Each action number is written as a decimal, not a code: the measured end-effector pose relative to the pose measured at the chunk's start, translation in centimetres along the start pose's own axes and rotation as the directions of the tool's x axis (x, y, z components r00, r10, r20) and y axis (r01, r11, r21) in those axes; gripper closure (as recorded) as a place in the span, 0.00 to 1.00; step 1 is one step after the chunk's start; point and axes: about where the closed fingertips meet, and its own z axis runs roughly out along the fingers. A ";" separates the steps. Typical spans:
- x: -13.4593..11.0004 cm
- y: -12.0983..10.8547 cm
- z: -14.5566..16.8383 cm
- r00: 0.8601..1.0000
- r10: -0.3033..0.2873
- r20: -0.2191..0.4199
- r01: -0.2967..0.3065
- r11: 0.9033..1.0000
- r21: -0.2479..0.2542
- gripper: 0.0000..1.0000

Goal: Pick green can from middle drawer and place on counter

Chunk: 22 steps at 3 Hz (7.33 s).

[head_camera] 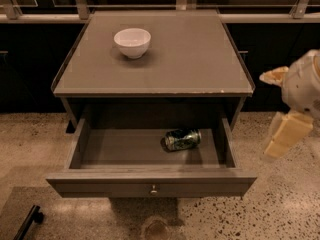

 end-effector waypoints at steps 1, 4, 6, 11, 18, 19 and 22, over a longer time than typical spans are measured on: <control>2.7 -0.1 6.9 0.987 0.055 0.152 -0.051 0.998 -0.031 0.00; 5.7 -2.0 16.6 0.945 0.174 0.275 -0.155 0.984 -0.090 0.00; 4.3 -5.5 19.6 0.932 0.148 0.331 -0.150 0.988 -0.019 0.00; 2.9 -6.4 26.3 0.922 0.162 0.351 -0.174 0.985 0.003 0.00; -2.5 -5.1 34.9 0.919 0.157 0.363 -0.121 0.986 -0.118 0.19; -2.5 -5.1 34.9 0.919 0.157 0.363 -0.121 0.986 -0.118 0.50; -3.0 -4.8 32.8 0.916 0.164 0.367 -0.128 0.984 -0.120 1.00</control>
Offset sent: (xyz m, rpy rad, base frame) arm 0.1061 -0.0130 -0.2208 0.4368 0.0728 -0.0367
